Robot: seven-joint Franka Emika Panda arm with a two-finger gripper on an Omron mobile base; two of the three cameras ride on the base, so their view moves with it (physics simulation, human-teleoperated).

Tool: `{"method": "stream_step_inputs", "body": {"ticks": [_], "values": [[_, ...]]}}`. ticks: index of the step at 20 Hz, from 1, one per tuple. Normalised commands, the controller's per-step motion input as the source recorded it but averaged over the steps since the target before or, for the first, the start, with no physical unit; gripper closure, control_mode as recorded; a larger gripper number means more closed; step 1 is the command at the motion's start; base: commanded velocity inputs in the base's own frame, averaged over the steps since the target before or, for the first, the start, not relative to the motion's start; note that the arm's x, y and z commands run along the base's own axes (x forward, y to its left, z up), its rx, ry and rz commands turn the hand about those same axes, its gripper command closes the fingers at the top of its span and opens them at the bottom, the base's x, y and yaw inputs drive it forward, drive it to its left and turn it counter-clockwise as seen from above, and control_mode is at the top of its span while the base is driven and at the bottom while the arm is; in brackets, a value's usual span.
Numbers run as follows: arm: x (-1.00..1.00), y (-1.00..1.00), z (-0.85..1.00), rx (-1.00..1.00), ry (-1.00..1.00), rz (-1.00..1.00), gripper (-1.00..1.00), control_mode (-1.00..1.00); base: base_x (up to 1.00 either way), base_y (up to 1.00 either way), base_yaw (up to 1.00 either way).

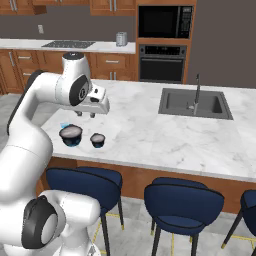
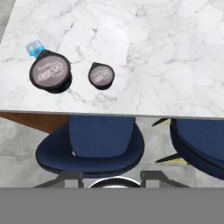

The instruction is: Stack the yogurt containers by placing the smaller containers on top of the larger containers.

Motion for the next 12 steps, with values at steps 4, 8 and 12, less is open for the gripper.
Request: {"method": "stream_step_inputs", "body": {"ticks": [4,8,12], "values": [[0.08,0.07,-0.06,0.00,0.00,0.00,-1.00,-1.00,0.00,0.00,0.00],[0.12,0.11,-0.15,0.00,0.00,0.00,-1.00,-1.00,0.00,0.00,0.00],[0.08,0.08,-0.15,0.00,0.00,0.00,-1.00,-1.00,0.00,0.00,0.00]]}}
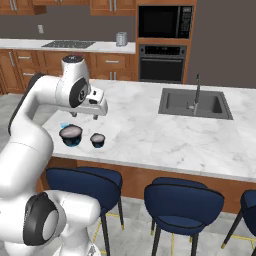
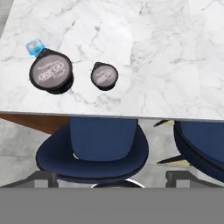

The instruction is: Stack the yogurt containers by placing the smaller containers on top of the larger containers.

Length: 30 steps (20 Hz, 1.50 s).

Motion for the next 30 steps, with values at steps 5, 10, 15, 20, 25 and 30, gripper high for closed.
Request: {"method": "stream_step_inputs", "body": {"ticks": [5,10,15,20,25,30], "values": [[0.16,0.08,-0.16,0.00,0.00,0.00,-1.00,-1.00,0.00,0.00,0.00],[0.18,0.08,-0.19,0.00,0.00,0.00,-1.00,-1.00,0.00,0.00,0.00],[0.14,0.04,-0.19,0.00,0.00,0.00,-1.00,-1.00,0.00,0.00,0.00],[0.13,0.08,-0.23,0.00,0.00,0.00,-1.00,-1.00,0.00,0.00,0.00],[0.16,0.10,-0.27,0.00,0.00,0.00,-1.00,-1.00,0.00,0.00,0.00],[0.20,0.14,-0.30,0.00,0.00,0.00,-1.00,-1.00,0.00,0.00,0.00]]}}
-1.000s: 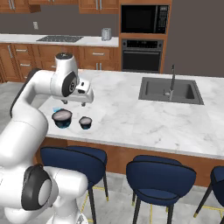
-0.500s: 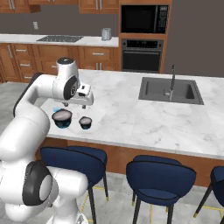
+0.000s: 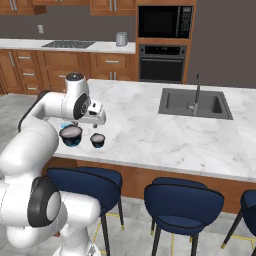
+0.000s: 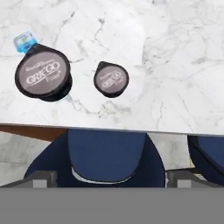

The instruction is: Stack the yogurt containers by placing the smaller containers on top of the larger containers.

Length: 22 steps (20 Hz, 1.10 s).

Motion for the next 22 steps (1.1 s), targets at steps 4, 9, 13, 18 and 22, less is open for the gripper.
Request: {"method": "stream_step_inputs", "body": {"ticks": [4,9,13,18,22], "values": [[0.18,0.11,-0.32,-0.01,0.00,0.00,-1.00,-1.00,0.00,0.00,0.00],[0.19,0.08,-0.31,0.00,0.00,0.00,-1.00,-1.00,0.00,0.00,0.00],[0.19,0.01,-0.34,0.00,0.00,0.00,-1.00,-1.00,0.00,0.00,0.00],[0.25,0.00,-0.26,0.00,0.00,0.00,-1.00,-1.00,0.00,0.00,0.00],[0.26,0.03,-0.19,-0.01,0.00,0.00,-1.00,-1.00,0.00,0.00,0.00]]}}
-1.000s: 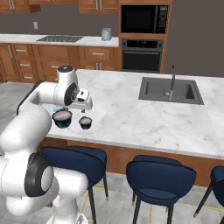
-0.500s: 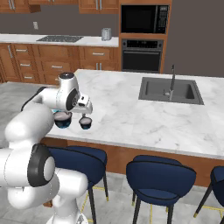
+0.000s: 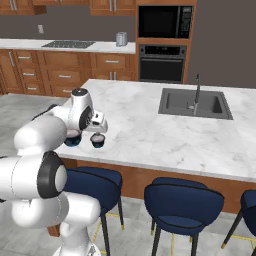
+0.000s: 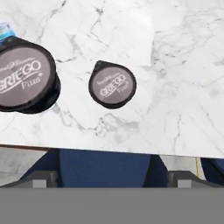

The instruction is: Stack the yogurt containers by placing the smaller containers on top of the larger containers.

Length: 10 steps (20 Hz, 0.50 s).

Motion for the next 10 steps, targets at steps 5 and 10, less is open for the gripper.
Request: {"method": "stream_step_inputs", "body": {"ticks": [5,10], "values": [[0.20,0.05,-0.16,-0.01,0.00,0.00,-1.00,-1.00,0.00,0.00,0.00],[0.00,0.00,0.00,0.00,0.00,0.00,-1.00,-1.00,0.00,0.00,0.00]]}}
